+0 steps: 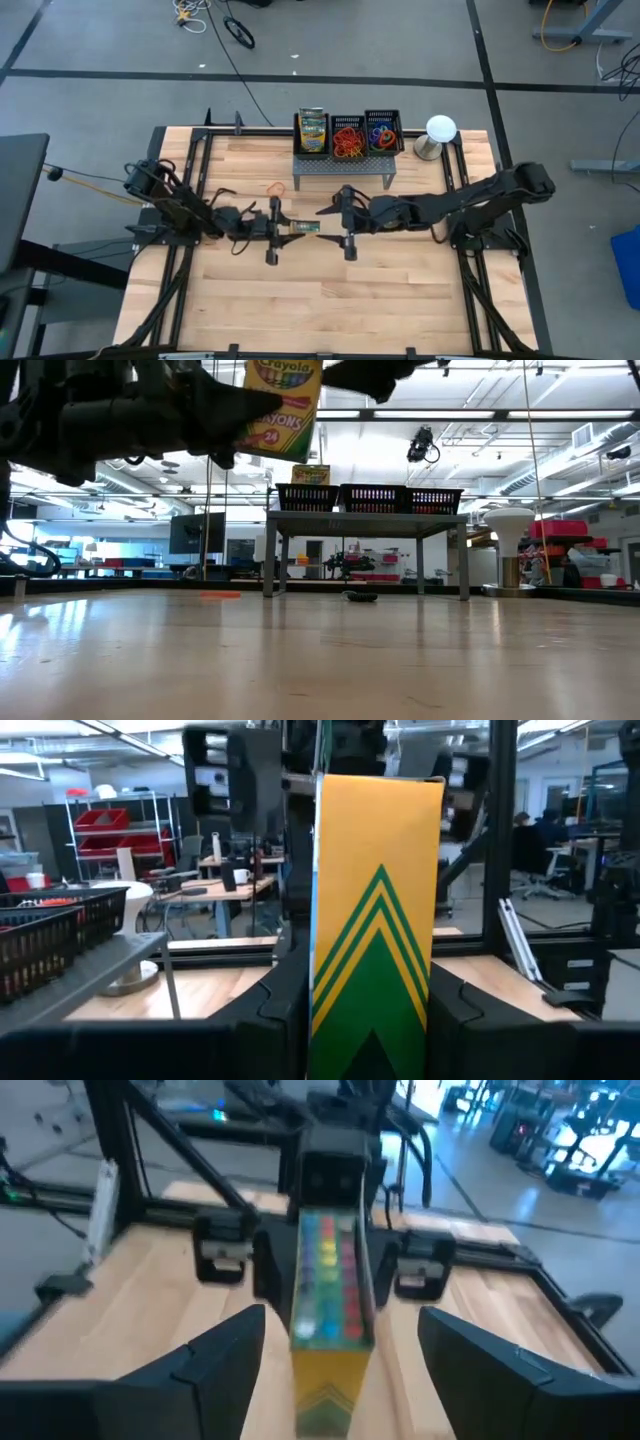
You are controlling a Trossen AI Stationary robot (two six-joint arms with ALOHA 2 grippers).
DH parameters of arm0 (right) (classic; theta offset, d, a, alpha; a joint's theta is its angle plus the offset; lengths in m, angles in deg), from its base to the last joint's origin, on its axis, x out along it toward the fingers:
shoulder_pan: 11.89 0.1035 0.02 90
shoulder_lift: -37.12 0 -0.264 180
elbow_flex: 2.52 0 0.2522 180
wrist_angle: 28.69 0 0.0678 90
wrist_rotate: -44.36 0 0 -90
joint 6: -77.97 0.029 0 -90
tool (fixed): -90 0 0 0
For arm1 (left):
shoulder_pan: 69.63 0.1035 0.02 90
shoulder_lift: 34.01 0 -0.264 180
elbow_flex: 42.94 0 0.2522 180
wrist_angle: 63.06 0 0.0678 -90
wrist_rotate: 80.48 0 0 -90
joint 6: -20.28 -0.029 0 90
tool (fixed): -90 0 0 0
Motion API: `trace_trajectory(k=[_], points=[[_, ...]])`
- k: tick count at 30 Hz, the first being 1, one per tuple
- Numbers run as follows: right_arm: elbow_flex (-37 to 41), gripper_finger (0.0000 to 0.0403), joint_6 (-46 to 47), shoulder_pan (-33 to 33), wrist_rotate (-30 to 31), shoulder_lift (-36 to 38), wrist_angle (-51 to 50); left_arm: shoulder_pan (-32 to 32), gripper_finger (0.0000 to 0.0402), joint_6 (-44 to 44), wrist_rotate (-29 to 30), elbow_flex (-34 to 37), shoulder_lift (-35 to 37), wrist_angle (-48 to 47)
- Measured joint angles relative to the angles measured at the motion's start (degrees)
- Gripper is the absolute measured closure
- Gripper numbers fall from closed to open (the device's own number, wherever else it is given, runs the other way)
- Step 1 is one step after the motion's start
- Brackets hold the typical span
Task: Sort rubber bands into baskets
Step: Put the crayon box into the left black basket on the shelf
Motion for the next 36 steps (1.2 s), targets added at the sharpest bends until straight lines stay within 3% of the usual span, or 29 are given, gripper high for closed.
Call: trace_trajectory(k=[10,16,22,28,32,36], points=[[0.1,0.0161,1.3,-2.8,-2.7,-3.4,5.5,2.9,0.0282,1.4,-1.7,-1.5,0.0,0.0],[0.1,0.023,1.4,-4.3,-7.7,-3.6,8.0,4.0,0.0282,2.0,-1.9,-1.7,0.0,0.1],[0.1,0.03,-0.7,-4.6,-7.5,-3.6,8.8,4.2,0.0275,1.9,0.0,-1.7,0.7,-0.1],[-0.5,0.0304,-4.2,-6.0,-7.7,-3.2,10.4,4.3,0.0215,1.9,3.4,0.9,6.8,-1.2],[-2.6,0.029,-7.1,-8.9,-7.1,-1.8,5.8,4.5,0.0164,1.7,8.2,5.9,13.5,-4.7],[-6.6,0.03,-10.4,-13.9,-6.6,-1.5,-0.7,5.7,0.013,3.4,11.1,12.1,19.6,-7.1]])
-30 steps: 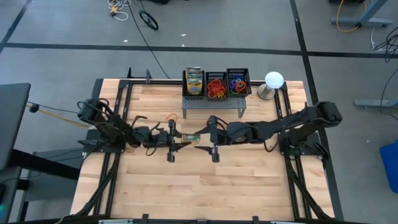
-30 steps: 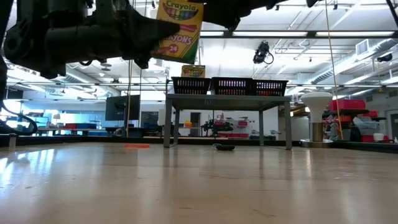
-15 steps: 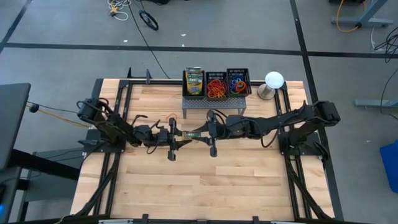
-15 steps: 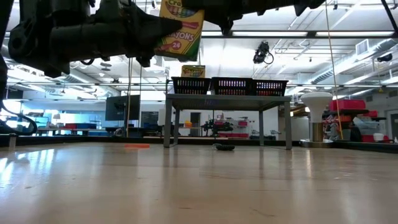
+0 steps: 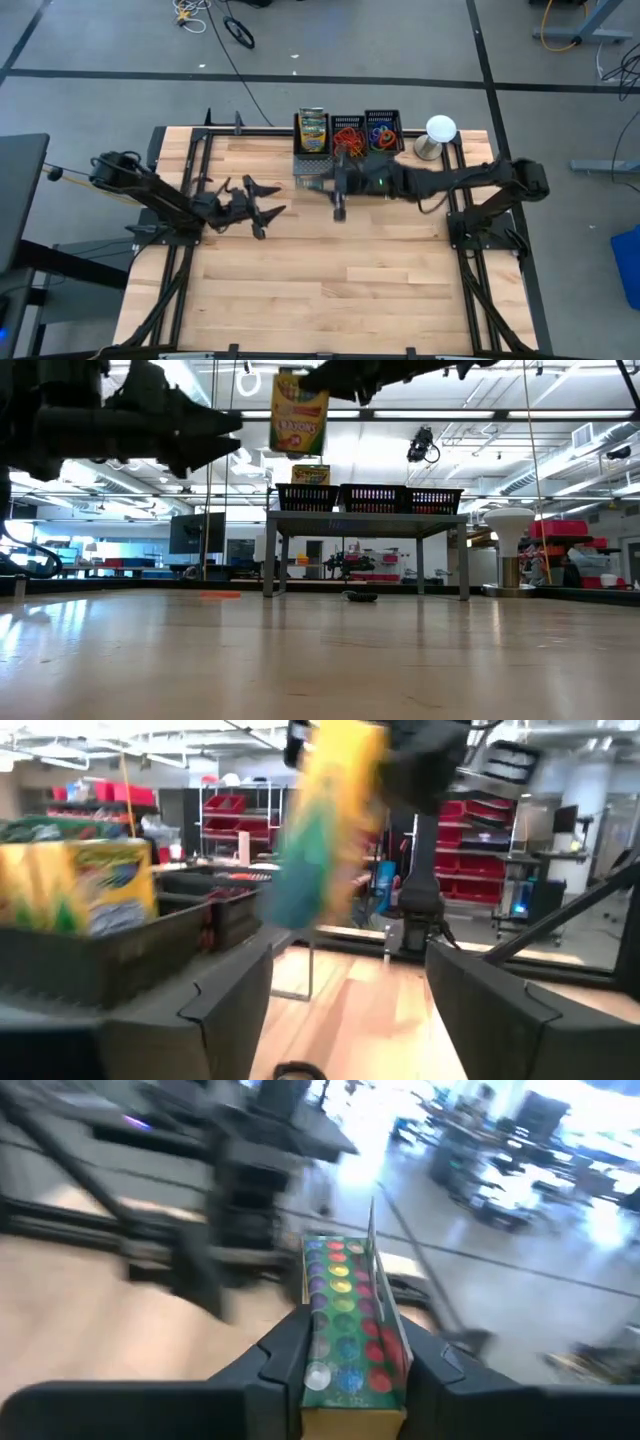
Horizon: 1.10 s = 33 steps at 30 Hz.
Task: Sort rubber bands into baskets
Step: Put the crayon box into the left black basket on the shelf
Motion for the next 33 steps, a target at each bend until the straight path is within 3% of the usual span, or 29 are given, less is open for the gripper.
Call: trace_trajectory(k=[6,10,14,28,33], points=[[-6.0,0.0303,-5.2,-8.7,-6.5,-0.5,-7.1,2.2,0.0129,4.0,-1.0,4.8,3.5,-0.1],[-6.7,0.0294,-7.0,-14.0,-13.1,-1.6,-6.9,2.2,0.0137,4.4,-1.5,5.0,3.5,-0.9],[-6.6,0.03,-8.9,-17.7,-16.0,-3.8,-6.6,2.1,0.0138,5.1,-1.3,4.9,3.5,-2.0],[-6.6,0.0293,-11.4,-21.6,-17.2,-9.5,-3.6,2.1,0.0136,7.2,-0.6,4.9,3.5,-3.5],[-6.6,0.0263,-12.4,-20.6,-14.0,-9.7,-2.8,2.1,0.0136,7.2,-0.6,4.9,3.4,-3.5]])
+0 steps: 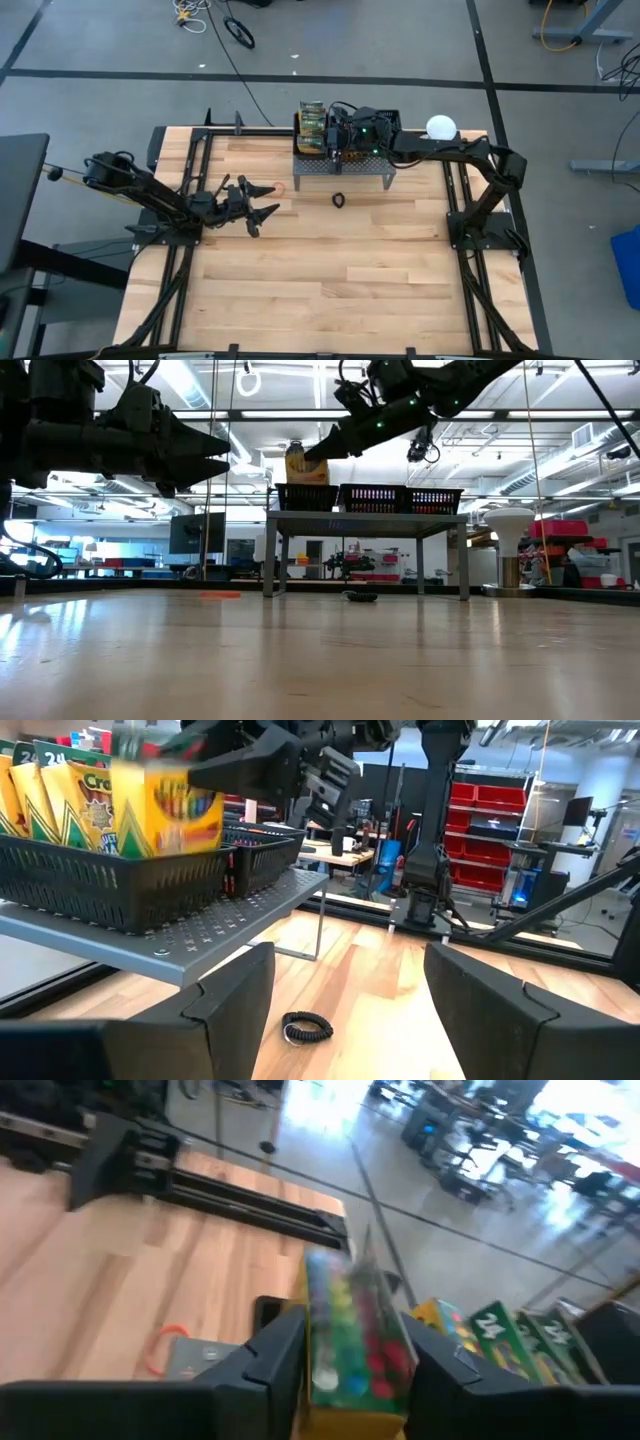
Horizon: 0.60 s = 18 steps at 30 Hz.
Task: Sort rubber bands into baskets
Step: Put the crayon box into the left black basket on the shelf, then put the orange rubber band into the middle black basket on the shelf
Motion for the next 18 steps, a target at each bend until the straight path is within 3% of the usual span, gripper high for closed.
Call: trace_trajectory(k=[10,18], points=[[0.0,0.0189,-1.0,1.0,6.5,0.0,3.6,0.0,0.0136,0.0,0.0,0.0,0.0,-0.9],[0.0,0.0203,-1.1,5.8,17.0,4.2,-0.6,0.0,0.015,0.4,1.4,0.0,0.0,-8.1]])
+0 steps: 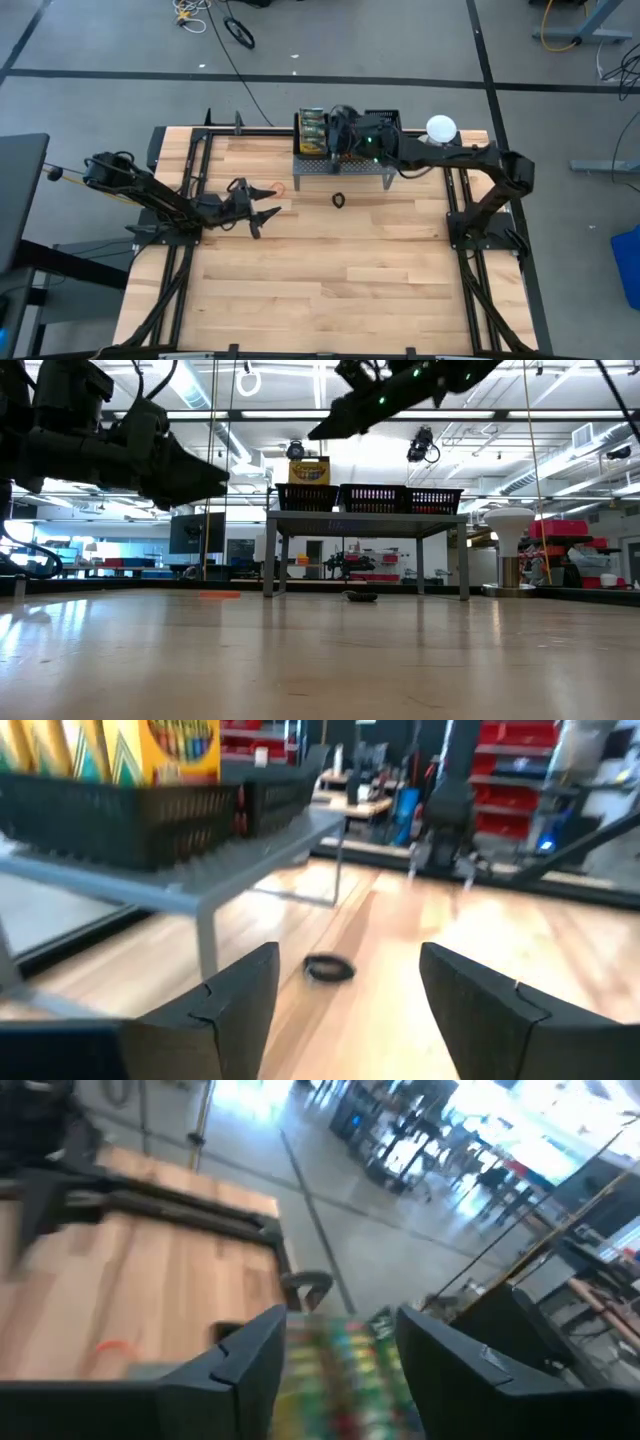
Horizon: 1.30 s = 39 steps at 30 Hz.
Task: Sort rubber bands into baskets
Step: Put the orange rubber band into the middle black basket on the shelf
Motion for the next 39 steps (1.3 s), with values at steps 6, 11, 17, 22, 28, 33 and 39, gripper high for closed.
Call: trace_trajectory(k=[6,11,17,22,28,33,39], points=[[1.9,0.0304,7.1,7.5,0.2,4.4,-9.5,-0.2,0.021,0.6,0.7,0.0,0.0,-4.9],[10.8,0.0393,11.3,13.1,0.2,4.9,-3.8,-0.2,0.0285,1.7,0.5,0.0,0.0,-9.5],[23.6,0.039,17.5,22.5,10.0,4.9,6.2,-0.2,0.0355,5.3,0.5,-4.4,0.0,-27.2],[30.5,0.0395,23.1,32.0,18.7,4.9,12.3,-0.1,0.0386,9.4,0.5,-13.9,0.0,-50.0],[36.7,0.0397,27.0,42.2,23.3,4.9,22.3,0.5,0.0366,10.9,0.5,-20.8,0.0,-62.7],[39.7,0.0398,26.8,47.4,26.3,4.9,27.9,5.5,0.0312,11.7,-4.1,-21.9,-0.2,-67.4],[40.9,0.0391,26.6,48.8,27.4,4.9,30.7,14.8,0.0246,5.6,-7.5,-22.0,-2.8,-68.4]])
